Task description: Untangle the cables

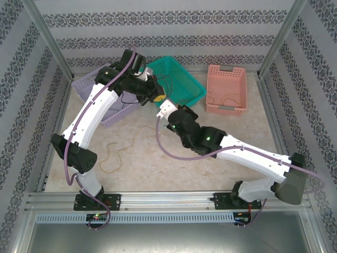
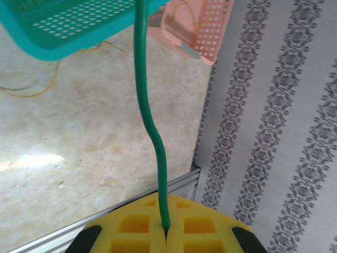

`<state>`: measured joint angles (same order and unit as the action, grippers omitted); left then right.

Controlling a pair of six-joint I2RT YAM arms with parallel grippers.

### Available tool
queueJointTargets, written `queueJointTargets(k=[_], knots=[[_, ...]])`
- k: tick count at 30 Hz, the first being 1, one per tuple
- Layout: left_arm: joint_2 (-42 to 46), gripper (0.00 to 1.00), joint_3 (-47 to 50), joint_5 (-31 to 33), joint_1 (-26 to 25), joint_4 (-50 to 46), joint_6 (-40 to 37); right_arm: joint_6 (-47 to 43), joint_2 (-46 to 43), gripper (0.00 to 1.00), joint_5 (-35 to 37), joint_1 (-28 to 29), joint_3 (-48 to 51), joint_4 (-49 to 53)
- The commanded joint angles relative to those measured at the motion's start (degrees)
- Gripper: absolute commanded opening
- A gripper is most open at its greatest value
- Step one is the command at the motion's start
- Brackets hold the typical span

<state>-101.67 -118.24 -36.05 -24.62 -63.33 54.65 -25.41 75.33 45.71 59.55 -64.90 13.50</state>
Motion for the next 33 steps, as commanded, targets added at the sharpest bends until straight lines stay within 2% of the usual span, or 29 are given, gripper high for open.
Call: queueJointTargets(k=[1, 5, 7, 8, 9, 11, 12, 14, 16, 20, 22, 23, 25, 28, 30, 33], knots=[[1.98, 0.00, -3.73, 10.28, 5.41, -2.78, 1.77, -18.52, -1.98, 0.00, 14.08, 1.86, 6.52, 1.54], [2.02, 0.00, -5.60, 12.94, 6.17, -4.70, 1.12, -20.15, -3.61, 0.00, 11.50, 4.25, 8.40, 3.45], [2.16, 0.00, -4.95, 11.91, 6.18, -2.91, 0.76, -17.67, -5.08, 0.00, 6.36, 5.11, 8.36, 6.59], [2.38, 0.00, -4.15, 10.60, 6.10, -1.21, 0.70, -13.66, -6.11, 0.00, 1.49, 5.18, 6.94, 10.50], [2.59, 0.00, -3.19, 9.16, 6.11, 0.85, 0.59, -8.82, -7.89, 0.02, -5.54, 4.91, 4.93, 14.61], [3.13, 0.00, -1.83, 6.75, 6.00, 3.98, -0.21, 1.91, -11.79, 0.31, -20.97, 1.99, 1.38, 18.87], [3.15, 0.00, -1.50, 5.34, 6.11, 4.84, -0.61, 7.89, -13.78, 0.45, -32.35, -1.78, -0.63, 20.74], [2.60, 0.00, -1.39, 2.41, 6.14, 5.56, -1.55, 20.28, -16.84, 0.67, -50.23, -10.19, -3.27, 20.64], [1.86, 0.00, -1.29, -0.44, 6.25, 5.68, -1.72, 30.59, -18.50, 0.80, -65.84, -18.98, -4.29, 18.13], [1.20, 0.00, -0.39, -3.18, 6.29, 6.30, -1.44, 45.85, -17.29, 0.87, -86.27, -32.96, -4.26, 12.27], [1.51, 0.00, 0.45, -3.58, 6.35, 8.06, -0.29, 53.82, -14.39, 0.86, -95.31, -37.00, -3.25, 7.66], [1.56, 0.00, 0.76, -3.65, 6.36, 8.84, 0.51, 56.13, -12.68, 0.85, -97.95, -37.50, -3.12, 6.30], [1.39, 0.00, 0.98, -4.17, 6.34, 10.09, 1.86, 57.07, -10.61, 0.91, -99.22, -36.69, -2.97, 5.20], [1.21, 0.00, 0.90, -4.79, 6.40, 11.54, 3.35, 56.71, -10.45, 0.92, -93.88, -34.95, -1.40, 3.39], [1.12, 0.00, 0.77, -4.84, 6.37, 11.57, 3.69, 58.05, -9.11, 0.89, -92.05, -34.97, -0.41, 1.22], [1.09, 0.00, 1.05, -5.18, 6.34, 11.48, 3.91, 58.94, -5.68, 0.78, -90.80, -34.05, -1.21, -0.60]])
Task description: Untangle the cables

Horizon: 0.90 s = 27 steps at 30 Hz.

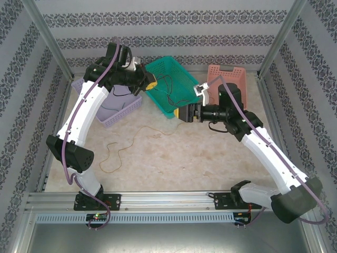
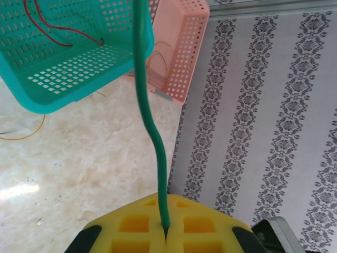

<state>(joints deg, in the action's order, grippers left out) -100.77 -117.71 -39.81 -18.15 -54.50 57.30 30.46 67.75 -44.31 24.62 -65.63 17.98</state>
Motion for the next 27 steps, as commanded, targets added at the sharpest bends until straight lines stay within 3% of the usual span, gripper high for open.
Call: queueJointTargets(k=[1, 12, 15, 17, 21, 27], knots=[[0.22, 0.00, 0.70, -1.50, -0.11, 2.66, 1.32, 3.04, 2.98, 0.74, -0.16, 1.43, -1.10, -5.47], [1.01, 0.00, 1.21, -1.63, -0.20, 2.83, 2.04, 0.26, 9.80, 0.36, 12.36, 4.57, -4.96, -4.78], [1.11, 0.00, 1.26, -1.03, -0.10, 1.83, 1.63, -5.09, 11.22, 0.14, 16.99, 6.82, -8.15, -0.89], [1.12, 0.00, 0.95, 0.14, 0.12, 0.84, 1.27, -11.51, 11.70, 0.00, 24.14, 9.77, -10.55, 5.01], [0.94, 0.00, -1.81, 3.91, 1.58, -3.16, 0.13, -24.36, 11.31, 0.00, 42.99, 17.46, -11.51, 16.64], [-0.56, 0.00, -7.49, 8.05, 6.00, -10.37, -2.36, -40.93, 9.85, 0.00, 71.02, 28.05, -6.15, 24.02]])
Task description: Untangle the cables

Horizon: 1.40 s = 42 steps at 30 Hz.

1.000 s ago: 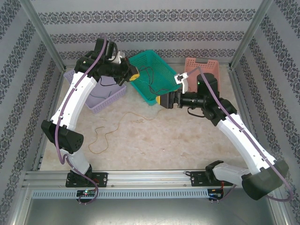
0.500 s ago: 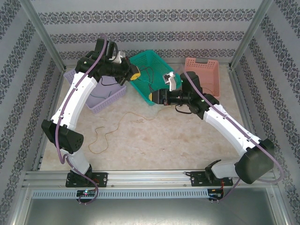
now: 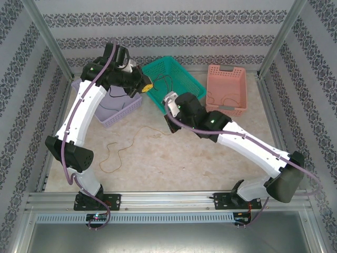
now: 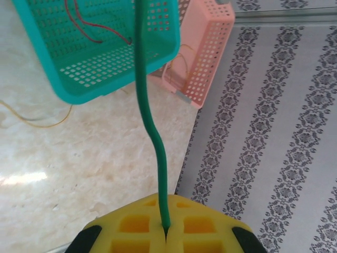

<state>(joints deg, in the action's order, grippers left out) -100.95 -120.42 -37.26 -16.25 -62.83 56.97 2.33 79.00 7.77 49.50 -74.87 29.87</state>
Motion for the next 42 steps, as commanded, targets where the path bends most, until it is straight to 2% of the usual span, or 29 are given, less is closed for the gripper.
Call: queueJointTargets(k=[1, 4, 7, 13, 17, 18, 20, 21, 23, 24, 27, 30, 35, 42], knots=[[-1.02, 0.00, -6.26, 6.19, 4.57, -3.67, -2.81, -16.07, -1.24, 0.00, 23.15, 4.80, 4.13, 12.49], [-2.90, 0.00, -10.50, 8.63, 5.10, -7.70, -5.08, -24.76, 0.29, 0.00, 31.98, 9.00, 6.66, 13.77], [-4.51, 0.00, -14.05, 10.90, 5.17, -10.73, -7.95, -29.68, 1.48, 0.00, 33.34, 11.71, 7.70, 15.51], [-4.54, 0.00, -15.73, 14.68, 5.10, -11.12, -13.47, -31.42, 3.27, 0.00, 29.52, 15.16, 5.35, 20.91], [-1.89, 0.00, -10.23, 11.06, 5.09, -5.47, -17.72, -26.19, -0.07, 0.00, 23.29, 14.86, 2.39, 20.39], [-0.98, 0.00, -8.19, 9.62, 5.13, -3.48, -18.73, -24.35, -1.66, 0.11, 21.27, 14.78, 1.00, 19.84], [1.03, 0.00, -3.59, 4.41, 5.15, 1.50, -21.69, -19.58, -6.61, 0.45, 13.56, 12.75, -2.27, 18.00], [1.91, 0.00, -1.31, 1.76, 5.14, 3.53, -22.72, -16.42, -8.93, 0.58, 8.28, 10.78, -3.50, 16.59], [2.64, 0.00, 1.90, -2.88, 5.09, 6.16, -24.34, -9.93, -12.23, 0.73, -8.94, 2.88, -5.21, 14.64], [2.60, 0.00, 2.70, -4.83, 5.09, 6.40, -25.04, -6.26, -12.87, 0.76, -17.35, -1.78, -6.01, 13.85], [2.00, 0.00, 3.99, -9.74, 5.00, 6.20, -27.26, 1.63, -11.46, 0.78, -38.40, -12.30, -7.92, 10.45], [2.07, 0.00, 5.56, -13.81, 4.94, 7.74, -27.83, 7.44, -7.11, 0.77, -49.66, -18.46, -9.51, 6.56], [1.92, 0.00, 6.32, -16.62, 3.83, 10.16, -27.09, 11.37, 0.25, 0.76, -55.73, -19.96, -12.06, 1.00], [1.88, 0.00, 7.15, -16.90, 2.17, 10.33, -27.18, 14.44, 10.42, 0.62, -61.13, -17.92, -17.97, -2.47]])
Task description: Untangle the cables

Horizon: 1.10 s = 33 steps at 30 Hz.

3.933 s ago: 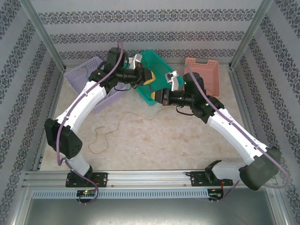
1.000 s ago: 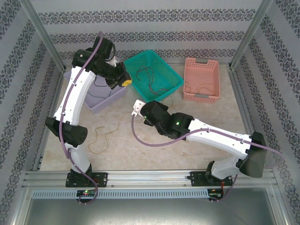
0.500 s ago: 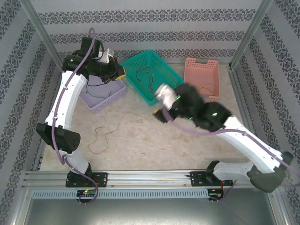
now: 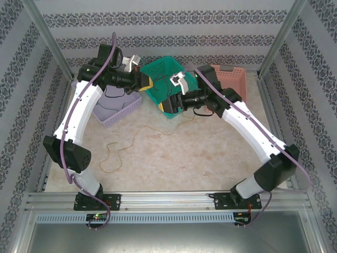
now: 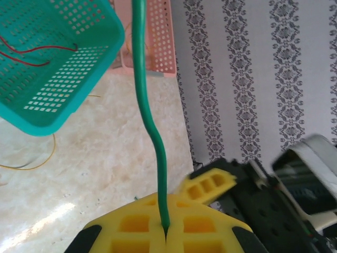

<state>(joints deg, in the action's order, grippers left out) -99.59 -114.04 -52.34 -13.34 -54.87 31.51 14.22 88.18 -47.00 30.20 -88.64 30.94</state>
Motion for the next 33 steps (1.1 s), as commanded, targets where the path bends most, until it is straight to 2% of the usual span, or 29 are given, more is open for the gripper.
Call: queueJointTargets(k=[1, 5, 10, 11, 12, 14, 16, 18, 20, 22, 23, 26, 27, 30, 31, 33], knots=[[0.54, 0.00, 1.04, -1.72, -0.87, 2.38, -1.67, 2.75, 1.99, 0.61, -6.98, 1.73, -4.79, -3.84], [0.67, 0.00, 1.36, -1.38, -0.97, 2.44, -1.47, 3.98, 4.16, 0.48, -7.72, 2.66, -5.56, -4.67], [0.89, 0.00, 1.06, -0.62, -1.06, 2.69, -0.83, 3.19, 4.74, 0.15, -4.00, 3.24, -4.91, -2.64], [0.89, 0.00, 0.72, 0.04, -1.06, 2.53, -0.66, 1.56, 4.74, 0.03, -1.65, 3.66, -5.25, -0.35], [0.70, 0.00, 0.09, 1.24, -1.07, 1.75, -0.47, -0.50, 4.67, 0.00, 1.87, 4.30, -5.75, 2.60], [0.12, 0.00, -2.22, 5.06, -0.89, -1.03, -0.02, -5.47, 4.25, 0.00, 11.10, 6.12, -6.47, 9.02], [-1.14, 0.00, -5.29, 9.37, -0.75, -5.37, 0.52, -11.20, 3.69, 0.00, 23.51, 9.22, -6.65, 15.04], [-3.24, 0.00, -9.92, 14.39, -0.56, -11.29, 1.06, -16.23, 3.49, 0.00, 39.18, 13.76, -6.07, 19.59], [-5.46, 0.00, -14.62, 18.79, -0.52, -16.56, 1.43, -19.92, 3.28, 0.00, 51.20, 17.44, -4.71, 21.49], [-7.31, 0.00, -18.30, 21.42, -0.54, -20.77, 2.07, -22.73, 2.92, 0.00, 58.32, 20.27, -2.94, 21.88], [-7.80, 0.00, -19.15, 21.51, -0.54, -21.56, 2.68, -23.05, 2.67, 0.00, 58.87, 20.77, -2.67, 21.97], [-7.32, 0.00, -17.45, 18.43, -0.58, -19.36, 5.33, -22.40, 0.87, 0.00, 54.48, 20.20, -2.40, 20.20], [-6.81, 0.06, -16.71, 17.71, -0.60, -18.40, 6.31, -22.24, 0.22, 0.00, 52.75, 19.88, -2.32, 19.12], [-5.33, 0.39, -16.37, 17.85, -0.59, -17.51, 8.68, -21.53, -0.63, 0.00, 48.01, 18.24, -2.89, 17.86], [-4.59, 0.47, -16.54, 18.70, -0.59, -17.60, 9.32, -21.21, -0.81, 0.00, 46.66, 17.53, -3.04, 17.70], [-2.89, 0.57, -16.57, 20.73, -0.53, -17.80, 10.47, -20.86, -1.22, 0.00, 43.22, 15.99, -3.16, 17.46]])
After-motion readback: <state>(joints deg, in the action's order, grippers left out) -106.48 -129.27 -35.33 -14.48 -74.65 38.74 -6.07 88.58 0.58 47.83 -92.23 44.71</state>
